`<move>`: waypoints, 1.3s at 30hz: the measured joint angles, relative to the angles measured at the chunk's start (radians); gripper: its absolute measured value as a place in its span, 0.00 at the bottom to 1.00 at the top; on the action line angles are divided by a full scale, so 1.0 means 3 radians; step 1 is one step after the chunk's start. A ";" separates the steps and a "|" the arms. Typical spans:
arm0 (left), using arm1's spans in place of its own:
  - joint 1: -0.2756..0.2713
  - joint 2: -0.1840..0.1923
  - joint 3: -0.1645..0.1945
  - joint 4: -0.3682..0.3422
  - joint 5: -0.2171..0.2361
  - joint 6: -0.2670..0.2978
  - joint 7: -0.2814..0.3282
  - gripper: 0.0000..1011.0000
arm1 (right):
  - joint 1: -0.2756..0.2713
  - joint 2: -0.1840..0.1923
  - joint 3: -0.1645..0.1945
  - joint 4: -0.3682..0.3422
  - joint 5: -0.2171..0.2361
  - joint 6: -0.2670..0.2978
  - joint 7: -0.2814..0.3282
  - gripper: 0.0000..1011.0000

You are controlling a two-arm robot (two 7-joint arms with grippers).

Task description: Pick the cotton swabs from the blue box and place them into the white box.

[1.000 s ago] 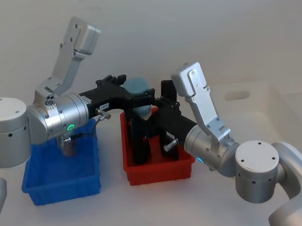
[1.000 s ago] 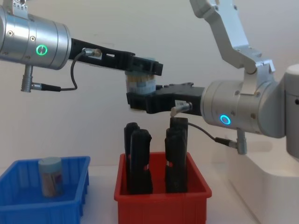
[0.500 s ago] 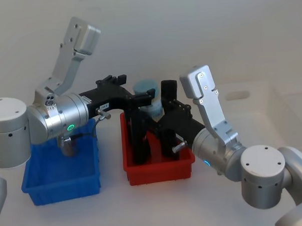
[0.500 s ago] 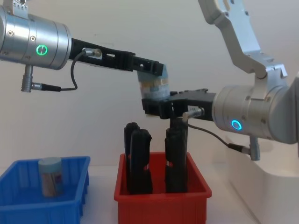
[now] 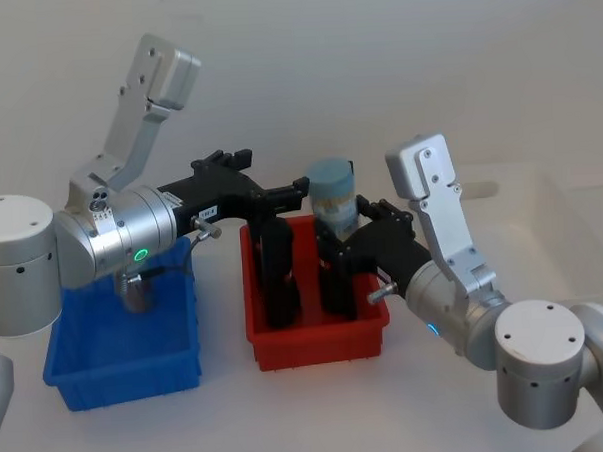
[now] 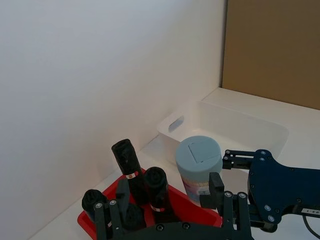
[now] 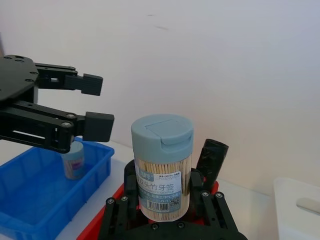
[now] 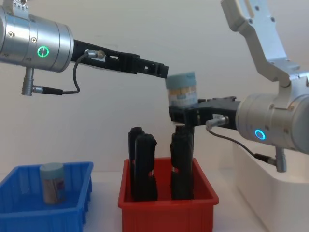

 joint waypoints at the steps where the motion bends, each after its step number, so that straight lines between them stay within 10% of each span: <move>1: 0.0000 0.0000 0.0000 0.0000 0.0000 0.0000 0.0000 0.99 | -0.0016 0.0010 0.0006 -0.0014 -0.0001 -0.0004 -0.0032 0.61; 25: 0.0000 0.0000 0.0000 0.0000 -0.0001 0.0000 0.0001 0.99 | -0.0498 0.0448 0.0285 -0.0420 0.0175 -0.0304 -0.0589 0.61; 39: 0.0000 0.0000 0.0000 0.0000 -0.0001 0.0000 0.0001 0.99 | -0.0543 0.0686 0.0533 -0.0048 0.0397 -0.0645 -0.0584 0.61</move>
